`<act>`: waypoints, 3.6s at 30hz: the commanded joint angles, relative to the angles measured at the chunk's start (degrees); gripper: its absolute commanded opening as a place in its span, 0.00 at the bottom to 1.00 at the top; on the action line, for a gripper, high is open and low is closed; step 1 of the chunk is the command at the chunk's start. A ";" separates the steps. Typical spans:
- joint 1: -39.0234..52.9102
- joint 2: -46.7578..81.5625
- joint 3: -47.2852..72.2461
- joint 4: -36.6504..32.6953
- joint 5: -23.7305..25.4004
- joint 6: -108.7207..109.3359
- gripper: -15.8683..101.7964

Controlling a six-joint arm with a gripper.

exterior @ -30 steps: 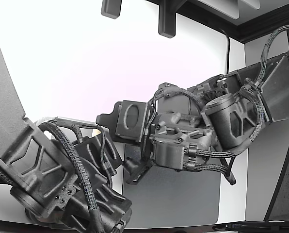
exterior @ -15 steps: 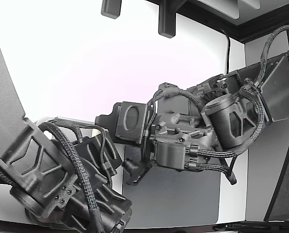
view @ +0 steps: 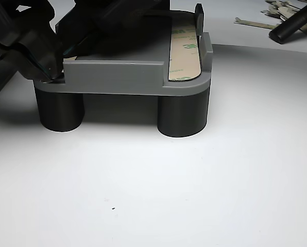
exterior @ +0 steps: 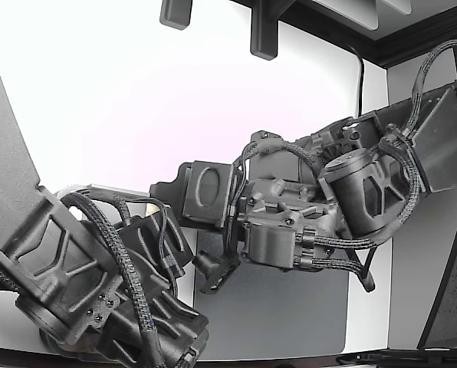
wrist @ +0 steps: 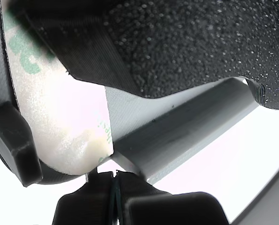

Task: Peel off protective film from adhesive tape.

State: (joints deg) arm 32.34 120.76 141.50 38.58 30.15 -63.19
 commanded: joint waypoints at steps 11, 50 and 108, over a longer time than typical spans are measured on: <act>-0.09 1.85 -0.97 -1.23 0.53 -0.88 0.04; 0.00 2.37 0.79 -5.54 1.58 -2.72 0.04; 0.88 1.58 -2.11 2.55 0.62 1.58 0.04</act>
State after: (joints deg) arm 33.57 121.55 141.15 41.31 30.76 -61.70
